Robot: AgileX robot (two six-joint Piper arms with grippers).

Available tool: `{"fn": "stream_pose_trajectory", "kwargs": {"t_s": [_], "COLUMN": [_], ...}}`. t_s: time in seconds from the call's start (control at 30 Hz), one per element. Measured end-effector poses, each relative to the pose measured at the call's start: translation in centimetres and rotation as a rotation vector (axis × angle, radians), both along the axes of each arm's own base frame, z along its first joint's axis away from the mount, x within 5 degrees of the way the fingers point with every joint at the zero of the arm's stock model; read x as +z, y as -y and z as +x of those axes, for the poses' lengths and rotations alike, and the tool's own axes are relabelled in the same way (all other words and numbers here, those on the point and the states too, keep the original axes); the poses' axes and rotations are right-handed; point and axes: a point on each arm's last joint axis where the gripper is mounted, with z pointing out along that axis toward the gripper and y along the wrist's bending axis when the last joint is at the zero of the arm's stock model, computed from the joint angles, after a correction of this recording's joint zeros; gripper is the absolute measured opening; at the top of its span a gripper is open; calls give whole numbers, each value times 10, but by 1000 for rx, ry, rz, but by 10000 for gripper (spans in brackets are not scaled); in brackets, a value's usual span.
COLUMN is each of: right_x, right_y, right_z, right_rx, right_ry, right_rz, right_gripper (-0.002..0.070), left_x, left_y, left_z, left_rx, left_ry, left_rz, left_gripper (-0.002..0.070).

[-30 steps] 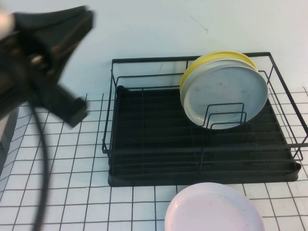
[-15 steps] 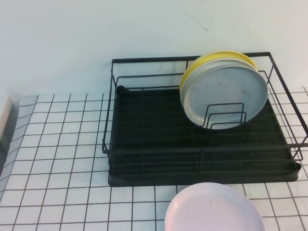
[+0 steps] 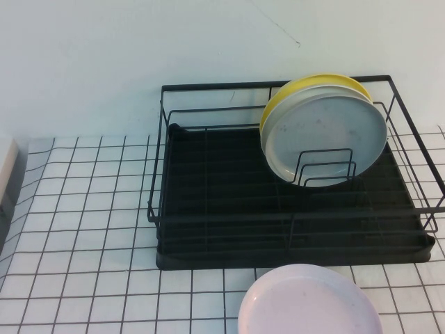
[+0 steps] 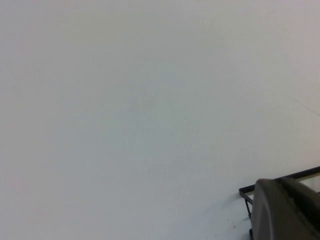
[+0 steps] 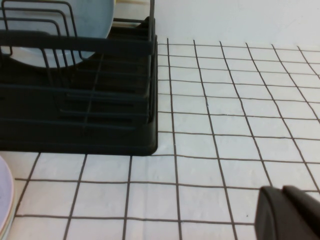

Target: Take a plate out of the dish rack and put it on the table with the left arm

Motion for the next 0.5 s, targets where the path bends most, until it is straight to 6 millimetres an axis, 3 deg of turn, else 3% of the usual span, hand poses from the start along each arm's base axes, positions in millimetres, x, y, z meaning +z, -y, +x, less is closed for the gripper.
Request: {"fn": "stream_pose_trajectory", "kwargs": {"t_s": [0.27, 0.5], "right_x": [0, 0], "right_y": [0, 0], "right_z": [0, 0], "right_rx": [0, 0], "right_ry": [0, 0], "right_rz": [0, 0], "right_gripper": [-2, -2], "left_x": [-20, -59], "left_y": [3, 3], "left_z": [6, 8], "left_rx": [7, 61], "left_ry": [14, -188], "left_rz": [-22, -107], "left_gripper": [-2, -2]}}
